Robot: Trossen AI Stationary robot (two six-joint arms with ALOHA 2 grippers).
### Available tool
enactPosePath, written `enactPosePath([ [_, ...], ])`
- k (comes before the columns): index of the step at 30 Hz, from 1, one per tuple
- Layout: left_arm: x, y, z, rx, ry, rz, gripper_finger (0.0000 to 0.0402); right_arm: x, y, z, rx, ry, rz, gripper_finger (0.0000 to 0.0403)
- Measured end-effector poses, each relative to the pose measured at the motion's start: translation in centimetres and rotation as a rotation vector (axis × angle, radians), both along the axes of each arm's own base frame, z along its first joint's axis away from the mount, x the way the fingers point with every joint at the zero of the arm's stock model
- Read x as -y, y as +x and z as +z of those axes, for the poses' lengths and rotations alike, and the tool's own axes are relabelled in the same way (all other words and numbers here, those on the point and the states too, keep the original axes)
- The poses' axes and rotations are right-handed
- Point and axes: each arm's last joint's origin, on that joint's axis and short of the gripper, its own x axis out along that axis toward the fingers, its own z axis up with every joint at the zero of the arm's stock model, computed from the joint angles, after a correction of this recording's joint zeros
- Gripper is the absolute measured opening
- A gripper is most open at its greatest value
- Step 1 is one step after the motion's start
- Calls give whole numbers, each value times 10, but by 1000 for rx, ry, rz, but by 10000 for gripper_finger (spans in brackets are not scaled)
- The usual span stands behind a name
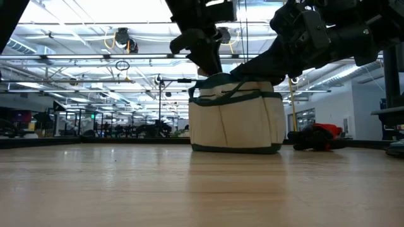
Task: Pick & Place Garden tools in Gardening bag
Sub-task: Put the brown hand rake into the brown gardening bag
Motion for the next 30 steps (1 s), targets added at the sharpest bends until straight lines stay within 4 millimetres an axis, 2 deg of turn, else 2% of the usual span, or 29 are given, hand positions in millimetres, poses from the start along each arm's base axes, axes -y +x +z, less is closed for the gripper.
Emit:
enactPosePath([
  [7, -12, 0, 1, -6, 33, 0, 128, 0, 0, 0, 0, 0, 0, 0],
  [14, -6, 1, 1, -25, 78, -82, 175, 0, 0, 0, 0, 0, 0, 0],
  [21, 17, 0, 1, -6, 21, -53, 183, 0, 0, 0, 0, 0, 0, 0],
  [25, 27, -10, -4, -118, 60, -96, 184, 0, 0, 0, 0, 1, 1, 0],
  [30, 29, -19, -7, -213, 116, -57, 184, -1, 0, 0, -1, 14, 26, 0],
])
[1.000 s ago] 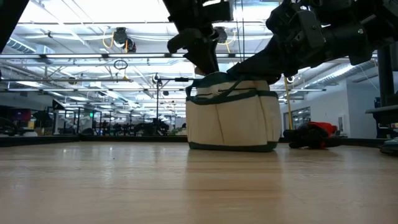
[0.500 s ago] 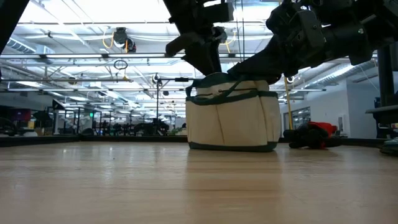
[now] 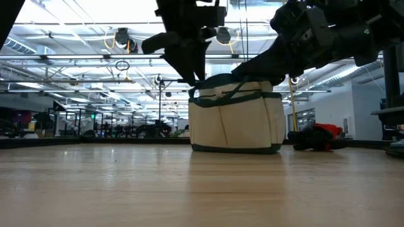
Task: Pick & Place Garden tools in Gardening bag
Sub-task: Put the brown hand rake into the brown gardening bag
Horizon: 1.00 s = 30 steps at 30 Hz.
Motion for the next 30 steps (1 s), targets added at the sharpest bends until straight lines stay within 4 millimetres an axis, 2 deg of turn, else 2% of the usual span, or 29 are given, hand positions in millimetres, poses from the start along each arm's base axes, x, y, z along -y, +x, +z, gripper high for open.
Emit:
enactPosePath([
  [10, -7, 7, 2, 35, 6, -104, 179, 0, 0, 0, 0, 15, -3, 0],
  [16, -9, 7, -6, 6, -92, -197, 116, 0, 0, 1, 13, 21, -4, 0],
  [23, -5, 4, -12, -7, -32, -146, 13, 0, 1, 3, 35, 29, -4, 0],
  [30, 22, -1, -3, 19, 104, -158, 15, -5, 0, 8, 89, -60, 33, 0],
])
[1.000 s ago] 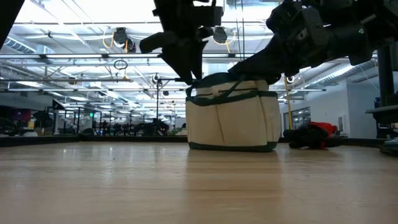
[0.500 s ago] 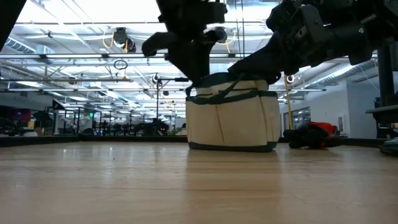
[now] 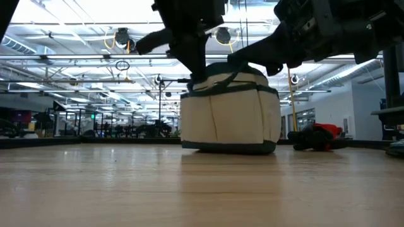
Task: Pick & Place Garden tools in Gardening bag
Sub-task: Put the brown hand rake into the brown gardening bag
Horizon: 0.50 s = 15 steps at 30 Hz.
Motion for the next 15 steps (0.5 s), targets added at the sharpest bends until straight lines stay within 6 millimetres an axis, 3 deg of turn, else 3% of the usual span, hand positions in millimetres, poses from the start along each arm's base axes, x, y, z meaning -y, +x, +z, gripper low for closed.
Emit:
enactPosePath([
  [5, 5, 0, -3, 0, -139, 9, 10, 0, -1, -3, -36, 30, -5, 0],
  [10, 8, -5, 5, 43, 12, 77, 6, -2, -1, -4, -44, 66, -4, 0],
  [12, 10, -4, 13, 107, -76, 82, 7, -4, -1, -2, -25, 63, 6, 0],
  [15, 12, -7, 9, 31, -208, 34, 13, -5, -1, -3, -37, 69, 9, 0],
])
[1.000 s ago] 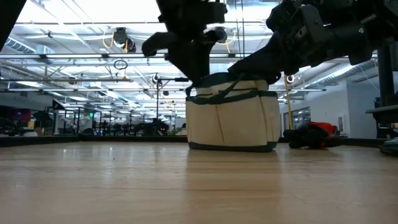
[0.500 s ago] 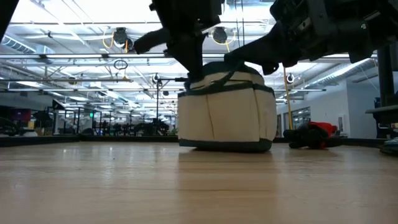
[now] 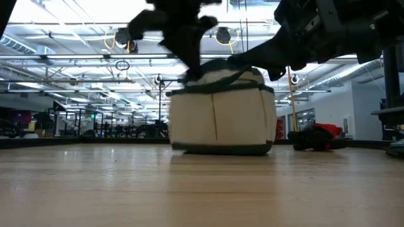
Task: Pick & Place Garden tools in Gardening bag
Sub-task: Put the brown hand rake into the brown gardening bag
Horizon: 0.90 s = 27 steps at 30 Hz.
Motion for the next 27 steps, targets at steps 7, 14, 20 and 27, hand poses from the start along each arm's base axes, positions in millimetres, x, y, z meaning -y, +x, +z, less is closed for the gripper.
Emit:
enactPosePath([
  [7, 0, -5, -2, -14, -44, 159, 5, -5, -1, -1, -11, 16, 18, 18],
  [14, 9, -7, -3, -24, -195, 215, 50, -12, -3, -1, -9, -1, 45, 72],
  [20, 15, -10, -4, -40, -216, 249, 75, -13, -5, 4, 13, 3, 47, 131],
  [27, 15, -20, 14, 28, -202, 318, 68, -8, -17, 27, 46, -5, -4, 166],
])
